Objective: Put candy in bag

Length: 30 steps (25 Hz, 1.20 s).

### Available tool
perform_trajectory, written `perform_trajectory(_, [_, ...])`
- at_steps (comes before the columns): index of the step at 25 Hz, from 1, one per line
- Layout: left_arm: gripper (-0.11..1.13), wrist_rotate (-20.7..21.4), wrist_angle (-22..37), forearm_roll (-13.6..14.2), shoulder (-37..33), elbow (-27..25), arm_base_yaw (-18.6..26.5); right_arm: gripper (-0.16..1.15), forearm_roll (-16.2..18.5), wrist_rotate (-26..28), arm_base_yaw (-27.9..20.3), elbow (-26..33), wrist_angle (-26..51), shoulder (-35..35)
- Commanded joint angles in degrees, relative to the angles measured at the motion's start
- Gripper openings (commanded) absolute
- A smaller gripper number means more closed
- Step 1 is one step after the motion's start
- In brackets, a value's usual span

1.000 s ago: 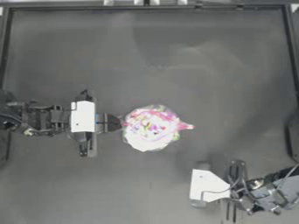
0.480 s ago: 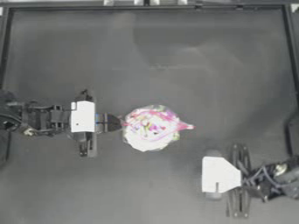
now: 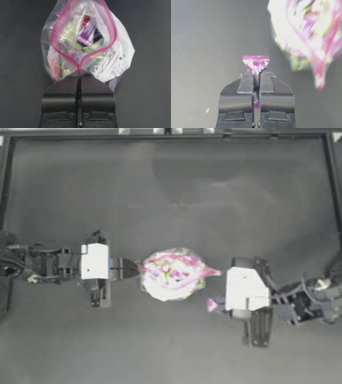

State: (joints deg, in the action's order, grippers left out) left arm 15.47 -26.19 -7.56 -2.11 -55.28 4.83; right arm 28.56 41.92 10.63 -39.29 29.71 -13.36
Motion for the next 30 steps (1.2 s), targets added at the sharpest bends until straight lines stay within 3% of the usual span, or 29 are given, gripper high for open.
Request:
perform_trajectory(1, [0.04,0.0,-0.88,0.09,-1.85,1.05,-0.09,0.06,0.09,-2.02,-3.25,2.11,-3.08,-0.79])
perform_trajectory(14, [0.04,0.09,-1.41,0.18,-1.85,1.05,-0.35,0.05,0.18,-8.26,-11.43,6.86,-10.28,6.59])
perform_trajectory(30, [0.04,0.18,-2.29,1.32,-1.76,0.97,-0.62,0.05,-0.7,-9.76,-14.06,10.99,-13.45,15.47])
